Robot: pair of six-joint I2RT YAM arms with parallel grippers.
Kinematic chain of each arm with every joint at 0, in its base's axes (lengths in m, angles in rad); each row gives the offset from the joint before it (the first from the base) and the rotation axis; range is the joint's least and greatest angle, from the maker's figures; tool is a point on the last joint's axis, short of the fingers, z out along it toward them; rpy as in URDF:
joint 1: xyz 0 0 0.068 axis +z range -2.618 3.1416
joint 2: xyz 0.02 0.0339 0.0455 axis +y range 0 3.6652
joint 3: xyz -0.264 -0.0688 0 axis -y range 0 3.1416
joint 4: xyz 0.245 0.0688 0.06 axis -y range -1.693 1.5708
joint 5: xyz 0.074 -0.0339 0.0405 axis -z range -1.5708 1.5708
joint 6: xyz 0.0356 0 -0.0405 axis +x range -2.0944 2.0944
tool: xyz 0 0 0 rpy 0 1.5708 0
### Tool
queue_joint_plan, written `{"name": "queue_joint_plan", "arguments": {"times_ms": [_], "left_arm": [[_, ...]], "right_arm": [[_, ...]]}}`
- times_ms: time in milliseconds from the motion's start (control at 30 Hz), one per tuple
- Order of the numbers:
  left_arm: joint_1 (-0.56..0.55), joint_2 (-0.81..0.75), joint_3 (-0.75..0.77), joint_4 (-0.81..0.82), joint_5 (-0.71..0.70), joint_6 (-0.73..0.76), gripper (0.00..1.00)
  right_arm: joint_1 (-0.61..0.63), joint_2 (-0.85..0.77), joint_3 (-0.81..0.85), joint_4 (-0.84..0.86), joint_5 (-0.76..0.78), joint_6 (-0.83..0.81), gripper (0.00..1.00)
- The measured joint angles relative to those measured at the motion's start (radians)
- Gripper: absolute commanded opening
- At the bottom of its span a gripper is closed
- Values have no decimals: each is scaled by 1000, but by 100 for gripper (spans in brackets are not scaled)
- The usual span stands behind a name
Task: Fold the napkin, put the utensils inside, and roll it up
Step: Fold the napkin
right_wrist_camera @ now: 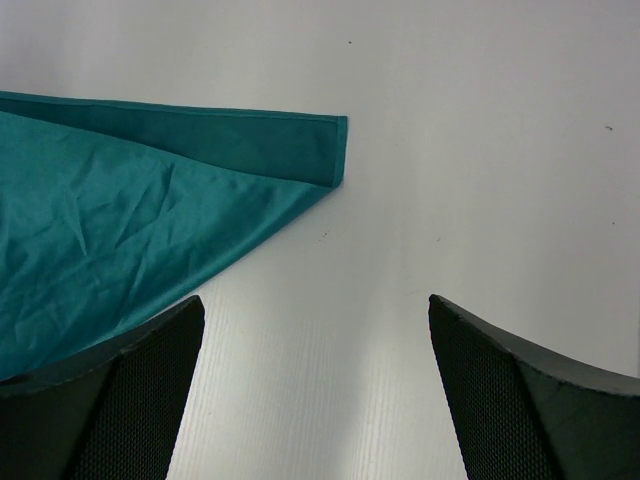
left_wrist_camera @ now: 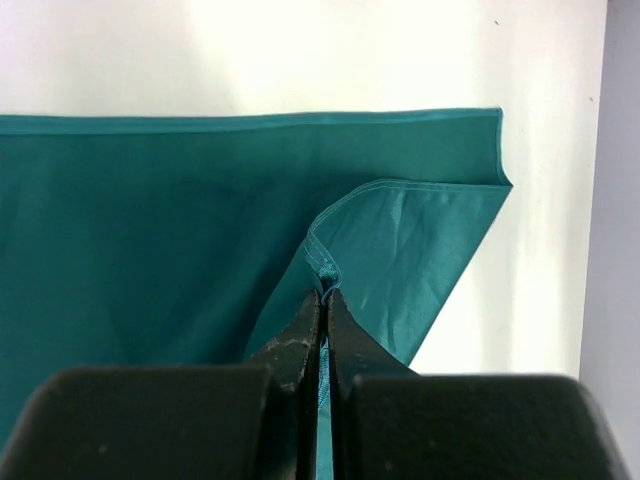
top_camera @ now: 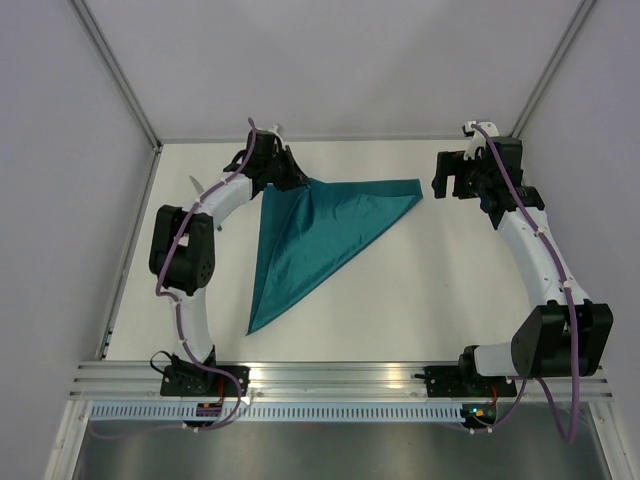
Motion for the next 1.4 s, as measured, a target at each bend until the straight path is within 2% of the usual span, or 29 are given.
{"name": "queue_joint_plan", "arguments": {"times_ms": [267, 633, 1400], "left_arm": [[58, 58, 24, -16, 37, -8, 2], [68, 58, 23, -18, 38, -23, 2], [155, 32, 3, -17, 38, -41, 2]], "right_arm": [[0, 6, 0, -3, -7, -6, 98], [0, 13, 0, -10, -18, -11, 98], [0, 13, 0, -12, -26, -11, 98]]}}
